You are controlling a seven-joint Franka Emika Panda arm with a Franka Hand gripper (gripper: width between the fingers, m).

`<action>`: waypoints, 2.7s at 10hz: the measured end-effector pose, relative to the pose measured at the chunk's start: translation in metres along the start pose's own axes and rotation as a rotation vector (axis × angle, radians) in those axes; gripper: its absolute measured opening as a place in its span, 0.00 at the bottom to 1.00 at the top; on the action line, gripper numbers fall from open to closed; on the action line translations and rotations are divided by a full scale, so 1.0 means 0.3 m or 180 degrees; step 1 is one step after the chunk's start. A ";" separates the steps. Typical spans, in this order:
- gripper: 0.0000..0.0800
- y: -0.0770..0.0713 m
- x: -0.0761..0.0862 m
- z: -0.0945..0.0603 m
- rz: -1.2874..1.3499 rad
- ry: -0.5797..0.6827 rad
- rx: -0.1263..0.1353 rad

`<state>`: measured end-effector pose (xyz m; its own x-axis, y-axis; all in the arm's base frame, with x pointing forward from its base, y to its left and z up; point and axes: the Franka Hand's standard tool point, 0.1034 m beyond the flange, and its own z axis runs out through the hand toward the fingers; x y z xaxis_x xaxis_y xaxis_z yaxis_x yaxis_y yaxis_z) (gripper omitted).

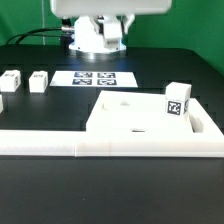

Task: Assemble square table

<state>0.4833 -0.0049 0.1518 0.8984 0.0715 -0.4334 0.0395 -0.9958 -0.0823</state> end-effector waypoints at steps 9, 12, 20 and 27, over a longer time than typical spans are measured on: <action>0.36 0.119 0.225 -0.151 -0.0090 0.1152 -0.0140; 0.36 0.122 0.300 -0.163 -0.0004 0.1946 -0.0123; 0.36 0.257 0.297 -0.134 0.0101 0.3341 -0.0936; 0.36 -0.013 0.292 -0.280 -0.0156 0.3078 -0.0394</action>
Offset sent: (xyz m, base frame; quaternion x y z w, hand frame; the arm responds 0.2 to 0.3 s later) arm 0.0385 -0.0136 0.0142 -0.0182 0.0799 -0.0471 0.9955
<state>0.5984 0.0006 0.1895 0.8636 0.0906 0.4961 0.0826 -0.9959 0.0381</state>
